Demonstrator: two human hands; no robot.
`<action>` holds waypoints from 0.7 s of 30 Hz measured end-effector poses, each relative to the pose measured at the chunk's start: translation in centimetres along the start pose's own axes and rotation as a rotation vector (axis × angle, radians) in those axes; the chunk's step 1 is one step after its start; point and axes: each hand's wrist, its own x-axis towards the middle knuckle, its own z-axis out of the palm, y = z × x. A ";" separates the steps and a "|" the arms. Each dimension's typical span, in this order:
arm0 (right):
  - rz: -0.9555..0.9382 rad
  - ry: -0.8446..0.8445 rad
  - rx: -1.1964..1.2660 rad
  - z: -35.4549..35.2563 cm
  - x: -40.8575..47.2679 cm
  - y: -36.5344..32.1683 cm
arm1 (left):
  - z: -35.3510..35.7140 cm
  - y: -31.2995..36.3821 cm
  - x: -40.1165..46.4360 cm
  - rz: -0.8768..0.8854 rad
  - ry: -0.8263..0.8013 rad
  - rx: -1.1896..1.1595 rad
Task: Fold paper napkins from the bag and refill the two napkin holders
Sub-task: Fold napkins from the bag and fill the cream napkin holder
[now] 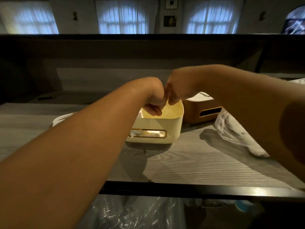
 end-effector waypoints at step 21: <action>0.788 0.304 0.170 11.6 -13.7 22.2 | 22.0 15.8 2.0 0.600 0.121 -0.180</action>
